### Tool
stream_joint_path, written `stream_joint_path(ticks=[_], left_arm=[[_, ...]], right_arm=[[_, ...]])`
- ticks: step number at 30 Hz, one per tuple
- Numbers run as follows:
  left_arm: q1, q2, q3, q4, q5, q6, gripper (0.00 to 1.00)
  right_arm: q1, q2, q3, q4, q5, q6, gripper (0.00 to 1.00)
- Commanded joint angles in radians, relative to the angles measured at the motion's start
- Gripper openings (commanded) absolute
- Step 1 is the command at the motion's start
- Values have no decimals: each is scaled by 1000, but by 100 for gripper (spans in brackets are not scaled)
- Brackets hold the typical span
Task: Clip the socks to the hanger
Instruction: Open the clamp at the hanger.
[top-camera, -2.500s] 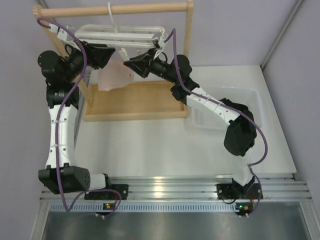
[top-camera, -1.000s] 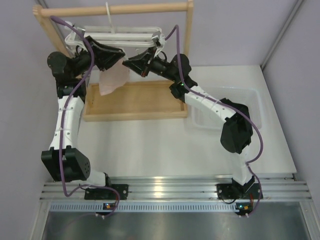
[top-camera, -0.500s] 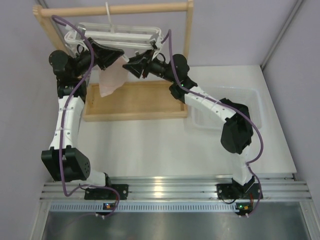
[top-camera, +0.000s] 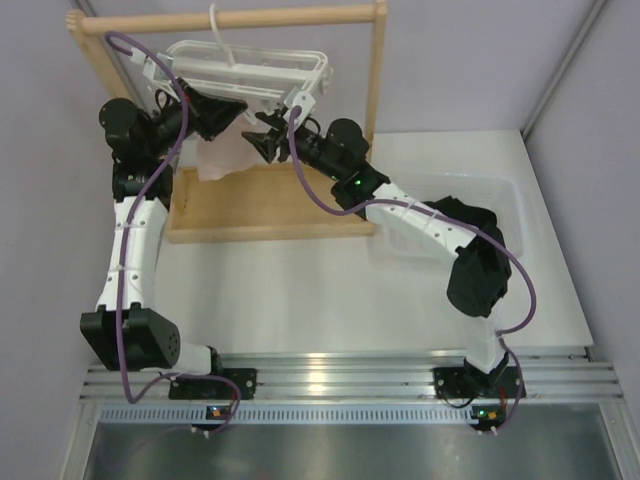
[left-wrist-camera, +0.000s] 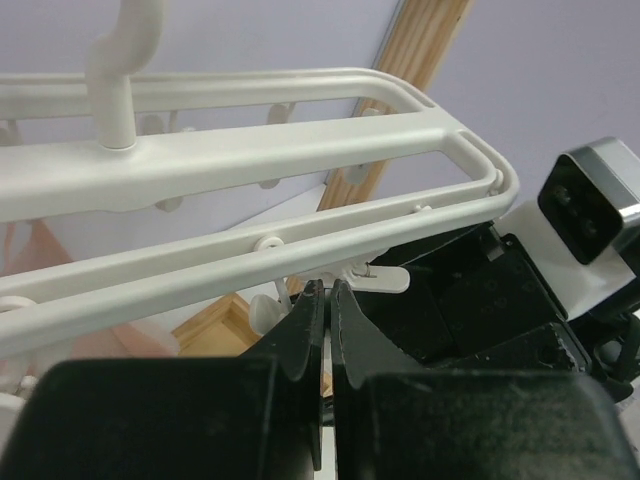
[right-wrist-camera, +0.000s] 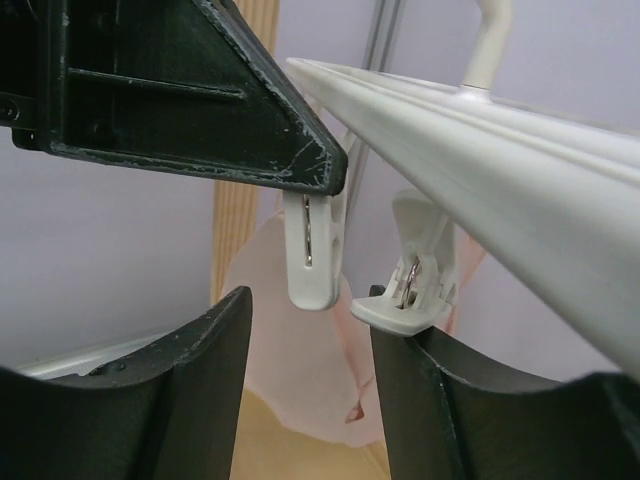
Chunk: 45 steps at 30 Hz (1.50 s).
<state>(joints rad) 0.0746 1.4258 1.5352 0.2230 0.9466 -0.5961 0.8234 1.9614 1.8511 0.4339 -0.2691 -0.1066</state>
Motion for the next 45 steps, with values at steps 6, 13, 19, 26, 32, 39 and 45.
stream_joint_path(ticks=[6,13,19,26,32,39,45], left_arm=[[-16,-25,34,-90,1,55,0],[-36,-30,43,-155,-22,116,0],[-49,-28,52,-189,-38,130,0],[-50,-53,48,-189,-75,42,34],[-45,-151,6,-247,-209,7,60],[-16,-189,10,-364,-335,21,52],[-13,-146,39,-396,-333,45,52]], right_arm=[[45,-29,57,39,82,-162,49],[56,-4,88,40,137,-177,43],[59,14,111,32,122,-179,24],[54,17,112,17,99,-153,0],[39,8,108,14,54,-67,0],[22,-1,99,26,27,-2,0],[10,-15,79,40,-8,27,0]])
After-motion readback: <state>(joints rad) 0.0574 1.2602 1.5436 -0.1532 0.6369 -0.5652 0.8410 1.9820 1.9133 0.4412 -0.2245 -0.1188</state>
